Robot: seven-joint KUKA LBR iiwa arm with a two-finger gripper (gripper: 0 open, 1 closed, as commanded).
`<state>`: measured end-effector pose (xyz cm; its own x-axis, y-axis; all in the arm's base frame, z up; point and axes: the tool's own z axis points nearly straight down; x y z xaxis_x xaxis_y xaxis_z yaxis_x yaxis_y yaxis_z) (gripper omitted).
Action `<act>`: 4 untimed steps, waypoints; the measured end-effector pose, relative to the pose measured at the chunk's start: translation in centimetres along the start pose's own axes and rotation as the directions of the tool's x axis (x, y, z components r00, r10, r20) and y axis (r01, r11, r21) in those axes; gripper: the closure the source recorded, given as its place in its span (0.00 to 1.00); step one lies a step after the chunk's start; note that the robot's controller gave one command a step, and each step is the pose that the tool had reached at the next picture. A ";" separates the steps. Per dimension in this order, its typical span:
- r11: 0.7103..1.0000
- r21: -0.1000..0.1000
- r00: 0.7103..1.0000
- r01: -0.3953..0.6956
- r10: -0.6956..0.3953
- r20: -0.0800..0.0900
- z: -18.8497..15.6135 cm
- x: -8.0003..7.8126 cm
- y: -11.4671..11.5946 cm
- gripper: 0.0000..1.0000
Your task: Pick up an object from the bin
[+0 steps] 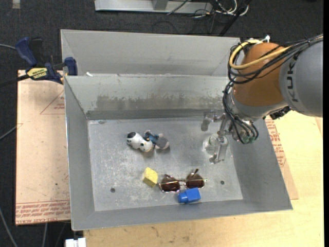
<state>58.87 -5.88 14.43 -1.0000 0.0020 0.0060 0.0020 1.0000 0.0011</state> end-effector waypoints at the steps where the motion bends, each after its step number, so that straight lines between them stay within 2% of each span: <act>1: 1.000 0.001 1.000 0.002 -0.002 0.008 -0.5 -0.2 0.0 0.00; 2: 0.989 0.005 0.989 0.148 -0.148 0.015 3.7 1.4 3.2 0.00; 3: 0.987 -0.001 0.987 0.160 -0.160 0.000 4.6 3.8 5.9 0.00; 4: 0.955 0.002 0.955 0.296 -0.296 0.006 3.2 5.4 9.8 0.00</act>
Offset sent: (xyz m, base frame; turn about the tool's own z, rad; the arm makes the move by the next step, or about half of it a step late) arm -0.0309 0.0608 -0.0743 -0.2676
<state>53.46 3.97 11.31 -0.9556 -0.2945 -0.0005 -0.2945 0.9556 0.0009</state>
